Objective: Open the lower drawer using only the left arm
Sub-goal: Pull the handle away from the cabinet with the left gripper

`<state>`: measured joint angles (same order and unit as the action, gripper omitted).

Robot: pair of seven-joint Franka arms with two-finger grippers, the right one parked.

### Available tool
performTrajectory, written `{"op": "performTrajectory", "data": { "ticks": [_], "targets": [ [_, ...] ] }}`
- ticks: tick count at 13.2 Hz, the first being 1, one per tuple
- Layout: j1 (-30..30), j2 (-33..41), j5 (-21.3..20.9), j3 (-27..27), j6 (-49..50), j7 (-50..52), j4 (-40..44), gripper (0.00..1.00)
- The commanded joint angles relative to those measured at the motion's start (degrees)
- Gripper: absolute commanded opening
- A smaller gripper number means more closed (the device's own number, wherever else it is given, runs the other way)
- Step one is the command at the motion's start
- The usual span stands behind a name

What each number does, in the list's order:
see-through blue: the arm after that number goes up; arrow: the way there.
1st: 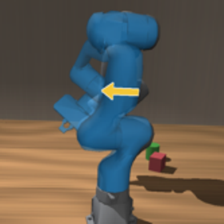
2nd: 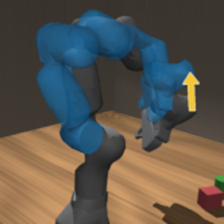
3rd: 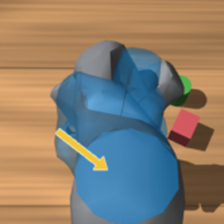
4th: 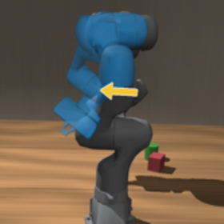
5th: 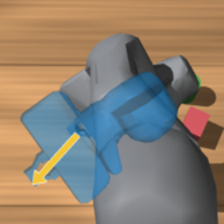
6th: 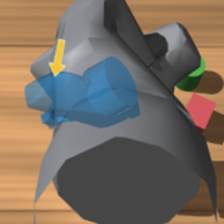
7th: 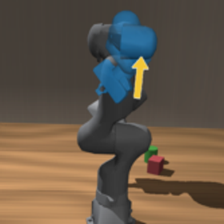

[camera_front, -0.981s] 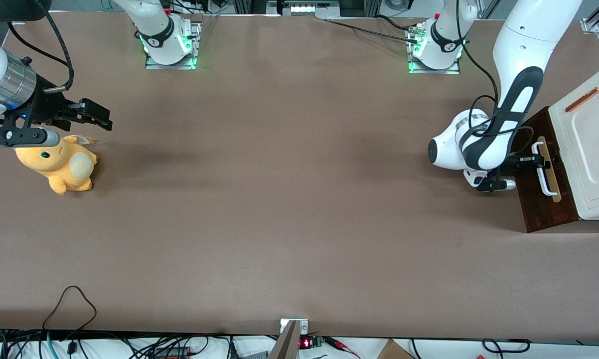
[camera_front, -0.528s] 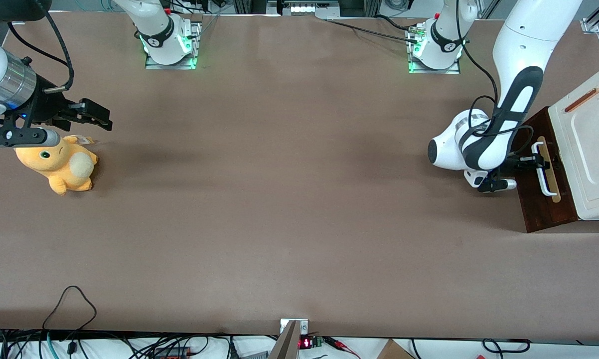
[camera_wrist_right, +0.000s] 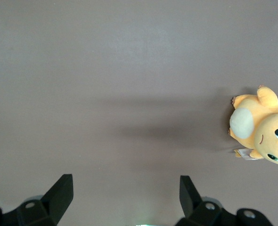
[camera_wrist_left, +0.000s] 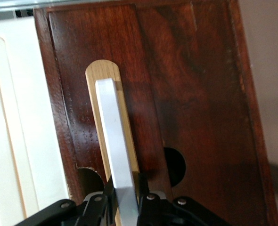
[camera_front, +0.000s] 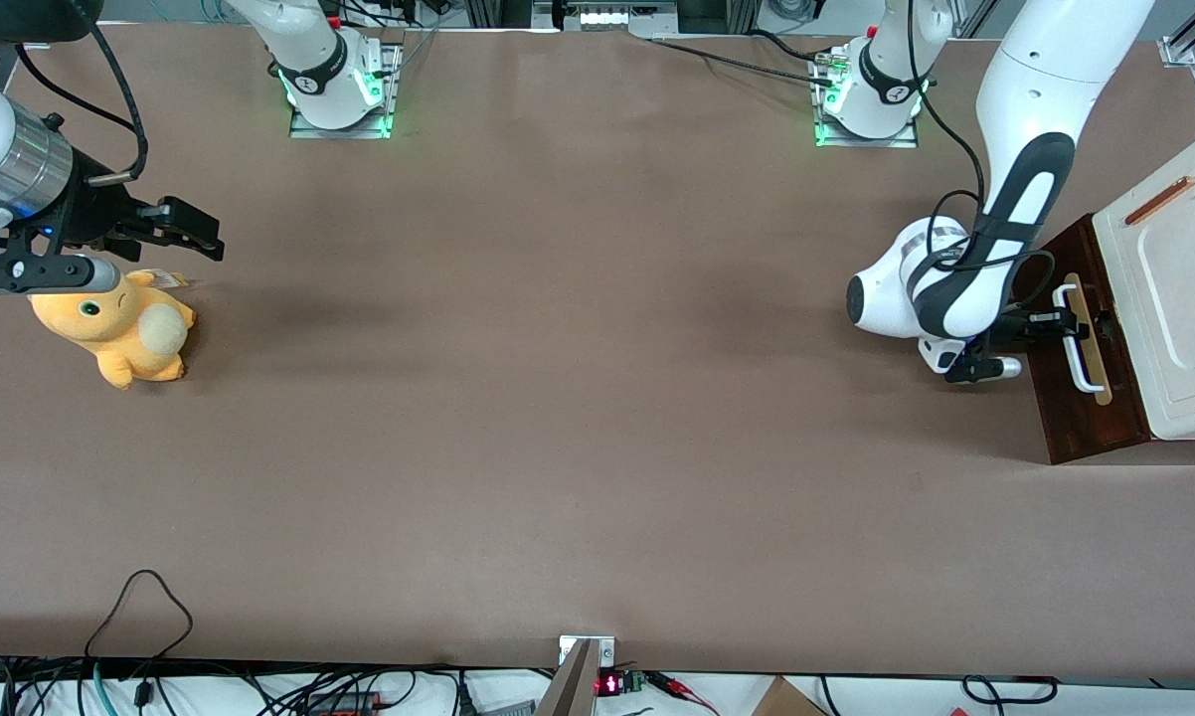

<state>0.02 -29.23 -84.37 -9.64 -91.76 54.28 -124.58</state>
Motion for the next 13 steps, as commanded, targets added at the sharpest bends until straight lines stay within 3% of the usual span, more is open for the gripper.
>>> {"op": "performTrajectory", "data": {
  "ticks": [1,13],
  "targets": [
    [-2.04,-0.83,-0.80,-3.01,-0.79,-1.99,1.36,0.00],
    [-2.92,-0.56,0.17,-7.32,-0.79,-2.52,1.45,0.00]
  ]
}}
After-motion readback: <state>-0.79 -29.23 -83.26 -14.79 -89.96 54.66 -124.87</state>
